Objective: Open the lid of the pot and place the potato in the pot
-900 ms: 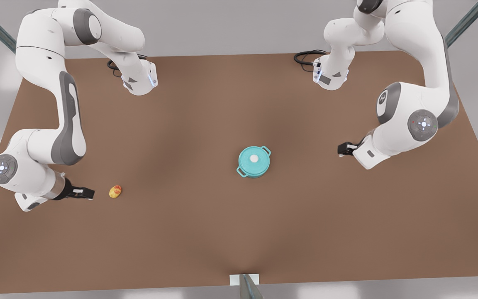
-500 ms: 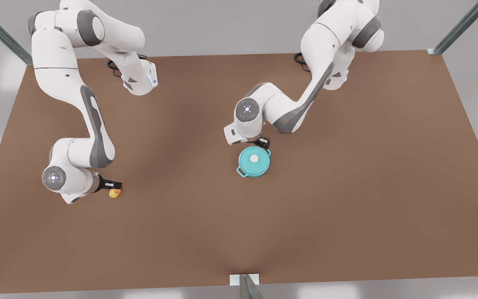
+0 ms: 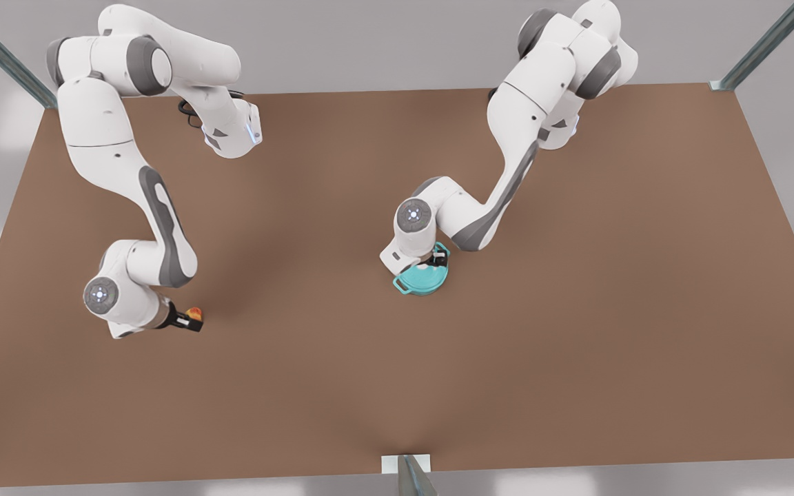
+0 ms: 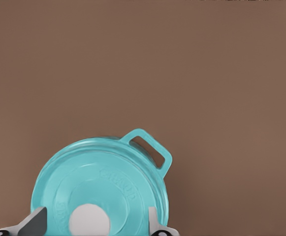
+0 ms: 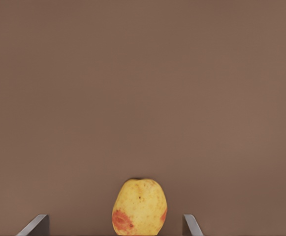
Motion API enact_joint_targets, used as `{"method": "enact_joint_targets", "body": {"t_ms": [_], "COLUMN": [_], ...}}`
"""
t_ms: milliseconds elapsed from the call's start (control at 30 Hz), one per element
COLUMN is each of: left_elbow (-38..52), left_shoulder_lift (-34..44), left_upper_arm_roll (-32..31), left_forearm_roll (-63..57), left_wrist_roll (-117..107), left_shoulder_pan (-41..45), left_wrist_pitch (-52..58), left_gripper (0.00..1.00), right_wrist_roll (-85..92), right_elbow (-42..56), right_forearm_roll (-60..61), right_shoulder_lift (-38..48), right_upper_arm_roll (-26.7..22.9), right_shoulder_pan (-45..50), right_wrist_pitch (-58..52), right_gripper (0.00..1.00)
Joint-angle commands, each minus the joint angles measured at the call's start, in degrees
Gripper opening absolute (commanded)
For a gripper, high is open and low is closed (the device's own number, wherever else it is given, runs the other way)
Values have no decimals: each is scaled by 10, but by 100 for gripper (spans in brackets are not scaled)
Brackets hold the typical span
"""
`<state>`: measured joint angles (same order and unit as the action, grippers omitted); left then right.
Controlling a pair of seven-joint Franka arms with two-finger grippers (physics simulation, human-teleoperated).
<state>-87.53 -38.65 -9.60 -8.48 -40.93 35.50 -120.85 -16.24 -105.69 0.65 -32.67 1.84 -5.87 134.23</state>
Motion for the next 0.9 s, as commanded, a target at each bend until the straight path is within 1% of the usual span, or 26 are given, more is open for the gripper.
{"method": "enact_joint_targets", "body": {"t_ms": [0,100,267,433,467,500,533,567,600,633,700,767,833,867], "left_elbow": [-4,-4,-36,-38,-38,-38,-38,-38,-38,-34,-6,10,29,39], "left_shoulder_lift": [-1,-5,5,2,0,0,1,1,2,7,9,9,7,-7], "left_upper_arm_roll": [0,0,-1,-1,-1,-1,-1,-1,-1,-1,-1,1,27,41], "left_forearm_roll": [-4,-4,-13,-25,-25,-25,-25,-25,-25,-25,-29,-29,-29,-29], "left_wrist_roll": [-153,-153,-156,-170,-170,-170,-170,-170,-169,-167,-165,-162,-123,-79], "left_shoulder_pan": [0,-1,5,5,5,4,4,4,4,4,4,-1,-11,-39], "left_wrist_pitch": [-39,-40,-42,-42,-43,-43,-42,-41,-39,-30,6,13,13,8], "left_gripper": [100,100,100,100,95,81,59,49,43,43,43,43,43,43], "right_wrist_roll": [-64,-63,-63,-63,-63,-63,-63,-63,-63,-63,-63,-64,-64,-64], "right_elbow": [-4,-21,-32,-42,-44,-45,-50,-50,-51,-56,-56,-58,-58,-58], "right_forearm_roll": [1,1,1,1,1,1,1,1,1,1,1,1,1,1], "right_shoulder_lift": [-5,-5,-14,-24,-23,-23,-22,-21,-21,-20,-20,-20,-20,-18], "right_upper_arm_roll": [-4,-7,-7,-8,-8,-8,-8,-8,-8,-8,-8,-8,-8,-8], "right_shoulder_pan": [-1,0,0,0,0,0,0,0,0,0,0,0,0,0], "right_wrist_pitch": [47,60,80,103,103,103,103,103,103,103,104,104,103,103], "right_gripper": [100,100,100,100,100,100,100,100,100,100,97,92,86,85]}}
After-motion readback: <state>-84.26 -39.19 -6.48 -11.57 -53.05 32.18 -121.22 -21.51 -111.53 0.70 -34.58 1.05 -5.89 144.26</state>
